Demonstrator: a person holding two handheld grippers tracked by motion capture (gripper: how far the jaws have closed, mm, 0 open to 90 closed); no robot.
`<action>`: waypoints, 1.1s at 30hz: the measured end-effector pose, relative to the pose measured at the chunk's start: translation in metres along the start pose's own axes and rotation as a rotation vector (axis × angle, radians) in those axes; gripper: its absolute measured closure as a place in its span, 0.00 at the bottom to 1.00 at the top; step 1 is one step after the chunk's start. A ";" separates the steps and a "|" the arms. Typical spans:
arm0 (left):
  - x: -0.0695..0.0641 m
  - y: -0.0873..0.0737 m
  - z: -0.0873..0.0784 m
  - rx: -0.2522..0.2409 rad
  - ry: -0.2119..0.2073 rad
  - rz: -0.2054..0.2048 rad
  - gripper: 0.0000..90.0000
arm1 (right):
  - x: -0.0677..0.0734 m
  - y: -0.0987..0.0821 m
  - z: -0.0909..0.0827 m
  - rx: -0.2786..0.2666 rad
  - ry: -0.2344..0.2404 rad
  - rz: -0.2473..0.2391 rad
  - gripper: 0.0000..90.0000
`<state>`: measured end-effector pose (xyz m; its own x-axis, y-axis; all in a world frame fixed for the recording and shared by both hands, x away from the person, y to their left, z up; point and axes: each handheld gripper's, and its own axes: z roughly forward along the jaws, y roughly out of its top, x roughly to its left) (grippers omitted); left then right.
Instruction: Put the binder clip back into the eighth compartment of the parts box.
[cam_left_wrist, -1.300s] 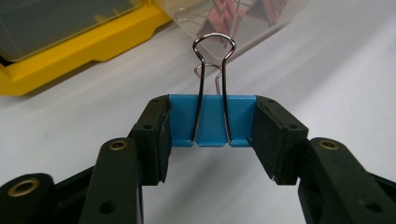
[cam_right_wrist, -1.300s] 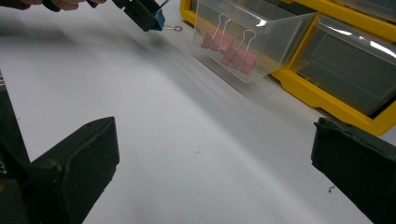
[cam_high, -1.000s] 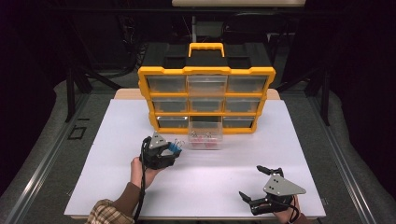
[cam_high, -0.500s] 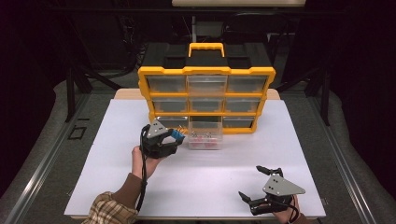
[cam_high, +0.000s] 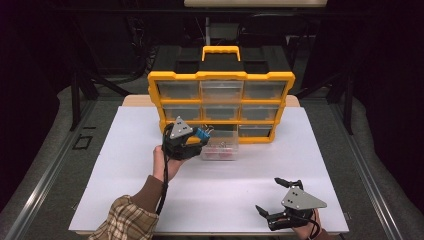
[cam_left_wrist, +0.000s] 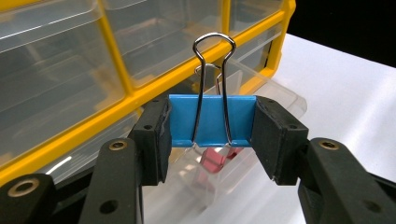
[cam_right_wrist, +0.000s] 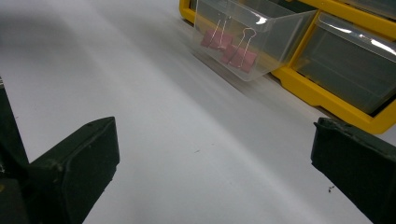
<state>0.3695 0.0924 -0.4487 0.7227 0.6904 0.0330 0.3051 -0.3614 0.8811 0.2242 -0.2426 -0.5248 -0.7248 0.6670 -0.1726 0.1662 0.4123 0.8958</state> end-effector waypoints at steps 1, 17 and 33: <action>-0.001 0.001 0.002 -0.001 -0.002 0.001 0.55 | 0.000 0.000 0.000 0.000 0.000 -0.001 0.01; -0.002 -0.006 0.041 0.032 -0.033 -0.018 0.54 | 0.001 -0.001 -0.001 0.003 0.006 0.007 0.01; -0.009 -0.022 -0.016 -0.038 0.056 0.002 0.05 | 0.000 0.000 -0.003 -0.009 0.000 0.007 0.01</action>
<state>0.3466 0.1037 -0.4609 0.6873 0.7239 0.0605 0.2787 -0.3396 0.8983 0.2218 -0.2443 -0.5232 -0.7237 0.6697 -0.1666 0.1646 0.4020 0.9007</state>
